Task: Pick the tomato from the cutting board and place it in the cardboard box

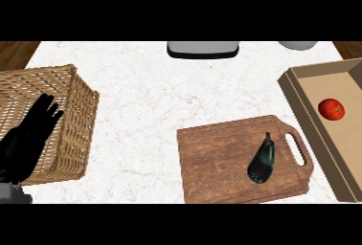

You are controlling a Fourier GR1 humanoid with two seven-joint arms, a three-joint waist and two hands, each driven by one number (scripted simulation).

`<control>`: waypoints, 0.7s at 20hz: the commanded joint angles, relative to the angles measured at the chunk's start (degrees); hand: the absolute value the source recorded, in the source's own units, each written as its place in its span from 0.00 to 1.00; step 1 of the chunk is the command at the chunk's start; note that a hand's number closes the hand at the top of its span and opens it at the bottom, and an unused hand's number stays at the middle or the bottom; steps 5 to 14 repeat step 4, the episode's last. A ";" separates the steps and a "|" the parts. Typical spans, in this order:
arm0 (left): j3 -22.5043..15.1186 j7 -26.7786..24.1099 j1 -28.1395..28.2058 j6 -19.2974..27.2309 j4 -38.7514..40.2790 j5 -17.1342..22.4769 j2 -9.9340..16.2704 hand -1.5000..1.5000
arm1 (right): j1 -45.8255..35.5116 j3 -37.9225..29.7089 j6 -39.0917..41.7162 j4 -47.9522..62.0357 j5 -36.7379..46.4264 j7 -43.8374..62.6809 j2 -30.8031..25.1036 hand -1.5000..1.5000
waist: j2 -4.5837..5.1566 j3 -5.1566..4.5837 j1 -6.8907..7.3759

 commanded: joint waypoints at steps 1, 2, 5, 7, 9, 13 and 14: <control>0.48 2.84 0.57 0.31 -2.66 0.39 0.48 0.50 | 5.14 -3.68 4.46 -2.39 -4.74 -0.72 -2.76 0.00 | 0.01 0.00 0.08; -0.46 2.40 4.04 0.13 -5.82 0.73 -1.50 0.50 | 5.31 -2.63 3.75 -1.84 -4.48 -1.03 -1.55 0.00 | 0.02 0.00 0.30; 1.20 -1.07 -0.16 -0.79 0.98 0.06 -0.11 0.50 | 5.03 -0.76 1.54 -0.89 -3.79 -2.45 -0.34 0.00 | 0.09 -0.01 0.26; 1.20 -1.07 -0.16 -0.79 0.98 0.06 -0.11 0.50 | 5.03 -0.76 1.54 -0.89 -3.79 -2.45 -0.34 0.00 | 0.09 -0.01 0.26; 1.20 -1.07 -0.16 -0.79 0.98 0.06 -0.11 0.50 | 5.03 -0.76 1.54 -0.89 -3.79 -2.45 -0.34 0.00 | 0.09 -0.01 0.26; 1.20 -1.07 -0.16 -0.79 0.98 0.06 -0.11 0.50 | 5.03 -0.76 1.54 -0.89 -3.79 -2.45 -0.34 0.00 | 0.09 -0.01 0.26; 1.20 -1.07 -0.16 -0.79 0.98 0.06 -0.11 0.50 | 5.03 -0.76 1.54 -0.89 -3.79 -2.45 -0.34 0.00 | 0.09 -0.01 0.26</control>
